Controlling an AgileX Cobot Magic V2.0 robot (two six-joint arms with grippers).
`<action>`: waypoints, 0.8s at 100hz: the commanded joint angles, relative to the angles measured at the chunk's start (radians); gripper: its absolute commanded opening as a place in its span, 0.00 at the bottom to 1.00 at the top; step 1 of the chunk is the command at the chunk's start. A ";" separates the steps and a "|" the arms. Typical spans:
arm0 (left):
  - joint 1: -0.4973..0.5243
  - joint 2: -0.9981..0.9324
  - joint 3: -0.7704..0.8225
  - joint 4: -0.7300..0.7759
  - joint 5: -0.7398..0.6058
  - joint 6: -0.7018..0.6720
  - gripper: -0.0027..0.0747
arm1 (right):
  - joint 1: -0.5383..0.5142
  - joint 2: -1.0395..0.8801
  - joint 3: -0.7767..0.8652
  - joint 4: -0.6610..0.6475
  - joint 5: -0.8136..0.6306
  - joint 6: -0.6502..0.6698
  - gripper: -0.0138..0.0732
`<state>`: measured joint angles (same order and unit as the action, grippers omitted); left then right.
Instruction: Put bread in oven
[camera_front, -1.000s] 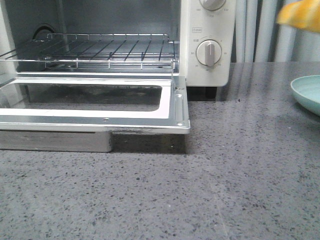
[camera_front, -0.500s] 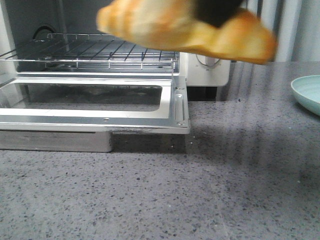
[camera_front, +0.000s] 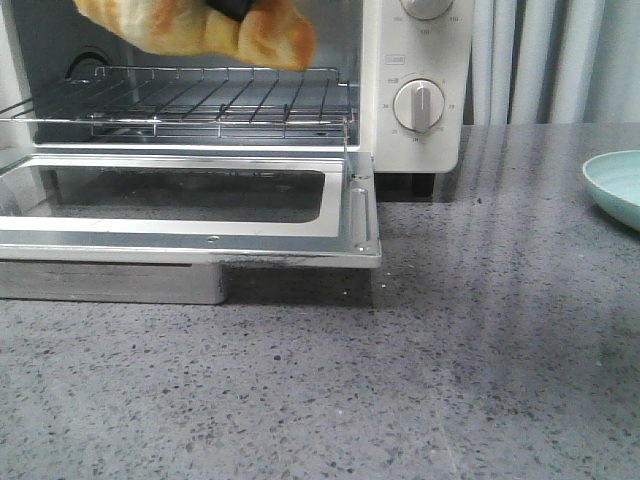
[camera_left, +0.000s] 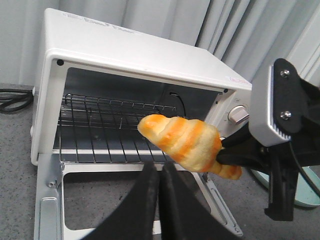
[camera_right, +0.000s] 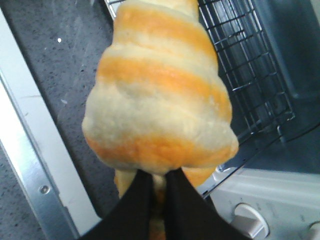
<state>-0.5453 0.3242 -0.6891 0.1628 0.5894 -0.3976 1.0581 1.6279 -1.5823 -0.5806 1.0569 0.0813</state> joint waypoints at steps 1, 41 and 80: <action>-0.001 0.010 -0.027 0.003 -0.066 0.002 0.01 | -0.002 -0.027 -0.037 -0.106 -0.062 -0.004 0.08; -0.001 0.010 -0.027 0.003 -0.066 0.002 0.01 | -0.085 0.047 -0.083 -0.157 -0.110 -0.004 0.08; -0.001 0.010 -0.027 0.003 -0.066 0.002 0.01 | -0.125 0.115 -0.085 -0.201 -0.118 -0.004 0.10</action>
<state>-0.5453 0.3242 -0.6891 0.1628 0.5910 -0.3976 0.9443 1.7781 -1.6337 -0.7131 0.9742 0.0813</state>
